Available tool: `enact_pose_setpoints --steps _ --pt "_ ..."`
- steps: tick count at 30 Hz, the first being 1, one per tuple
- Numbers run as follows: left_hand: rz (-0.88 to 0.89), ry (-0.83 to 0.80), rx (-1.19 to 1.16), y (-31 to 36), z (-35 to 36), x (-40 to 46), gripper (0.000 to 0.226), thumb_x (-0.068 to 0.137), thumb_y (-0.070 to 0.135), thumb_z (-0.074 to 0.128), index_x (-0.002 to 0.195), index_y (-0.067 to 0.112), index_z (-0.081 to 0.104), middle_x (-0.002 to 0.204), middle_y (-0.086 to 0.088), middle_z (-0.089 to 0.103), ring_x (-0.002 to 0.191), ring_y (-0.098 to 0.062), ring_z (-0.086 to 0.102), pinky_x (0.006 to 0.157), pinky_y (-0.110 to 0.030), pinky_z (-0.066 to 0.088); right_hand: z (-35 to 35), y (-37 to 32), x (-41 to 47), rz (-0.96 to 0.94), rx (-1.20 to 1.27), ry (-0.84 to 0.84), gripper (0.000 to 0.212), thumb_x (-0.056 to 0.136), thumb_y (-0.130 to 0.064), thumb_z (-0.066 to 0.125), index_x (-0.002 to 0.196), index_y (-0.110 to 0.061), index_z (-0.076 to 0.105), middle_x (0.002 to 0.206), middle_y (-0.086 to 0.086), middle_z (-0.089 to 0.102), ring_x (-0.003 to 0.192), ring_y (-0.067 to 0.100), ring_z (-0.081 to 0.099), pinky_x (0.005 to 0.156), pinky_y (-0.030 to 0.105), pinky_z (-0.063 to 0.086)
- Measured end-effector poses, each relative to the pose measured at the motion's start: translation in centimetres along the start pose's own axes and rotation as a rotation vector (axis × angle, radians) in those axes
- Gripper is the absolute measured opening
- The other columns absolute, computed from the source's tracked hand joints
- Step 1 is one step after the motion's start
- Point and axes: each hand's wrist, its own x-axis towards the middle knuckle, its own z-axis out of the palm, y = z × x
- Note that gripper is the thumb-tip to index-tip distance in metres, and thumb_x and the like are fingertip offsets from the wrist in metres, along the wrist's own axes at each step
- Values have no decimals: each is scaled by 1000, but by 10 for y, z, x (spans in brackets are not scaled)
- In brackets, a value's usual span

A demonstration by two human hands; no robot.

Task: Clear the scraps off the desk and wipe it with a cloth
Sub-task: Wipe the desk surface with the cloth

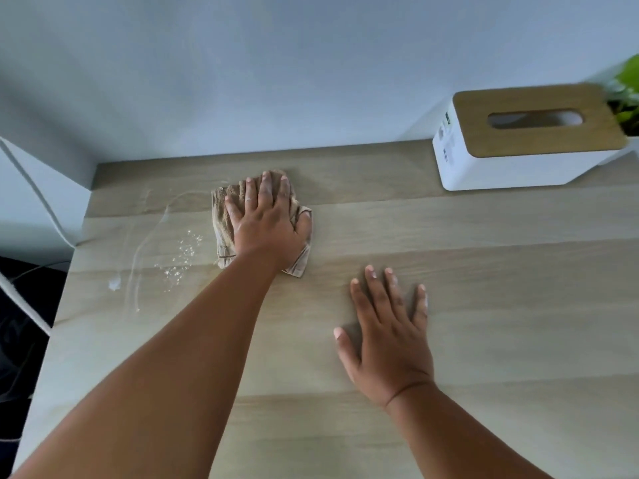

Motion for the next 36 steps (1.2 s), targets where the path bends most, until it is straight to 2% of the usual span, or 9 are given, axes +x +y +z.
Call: enact_pose_setpoints --steps 7,12,19,24,28,31,34,36 --pt "-6 8 9 7 -7 50 82 93 68 21 164 28 11 173 -4 4 160 -29 -2 125 -60 -4 3 4 5 -12 12 20 79 89 -61 50 156 -20 40 171 4 23 159 31 14 121 71 10" --pt "14 -26 -21 8 -7 38 75 99 62 27 164 27 13 174 -5 3 160 -28 -4 127 -56 -5 1 7 6 -17 -11 4 79 91 -62 47 157 -20 38 171 5 22 159 32 13 121 71 9" --pt "59 -9 -57 6 3 -52 73 99 59 29 164 28 17 174 -2 3 160 -24 -5 128 -52 -6 3 4 7 -10 -32 -1 79 89 -61 43 157 -20 39 170 4 24 159 31 16 122 69 7" --pt "115 -32 -60 5 11 -132 74 100 59 27 165 26 13 174 -1 -1 159 -21 -10 128 -52 -1 -2 3 4 -6 -30 14 75 89 -56 44 154 -19 44 168 6 29 156 34 22 122 69 10" --pt "174 9 -86 -9 15 -197 71 100 55 39 162 22 27 173 -4 12 160 -24 2 127 -54 12 -7 -1 2 15 -14 12 75 88 -56 40 151 -18 48 167 8 32 154 35 26 123 67 11" --pt "173 61 -108 -29 19 -237 68 99 52 47 159 22 37 170 -3 23 160 -25 11 124 -56 21 -9 -11 1 31 42 79 68 86 -48 43 143 -15 59 160 12 44 148 39 37 122 65 17" --pt "139 69 -100 -58 18 -264 67 98 53 48 158 24 38 170 -1 23 159 -25 13 123 -58 23 -6 -36 4 -8 83 168 58 85 -37 45 132 -12 68 149 13 56 137 40 48 117 64 27" --pt "78 50 -69 -79 14 -273 69 98 56 47 159 27 36 171 1 21 160 -24 11 122 -62 20 -5 -56 7 -8 97 162 55 85 -34 49 130 -12 69 148 13 56 137 40 49 117 64 27"
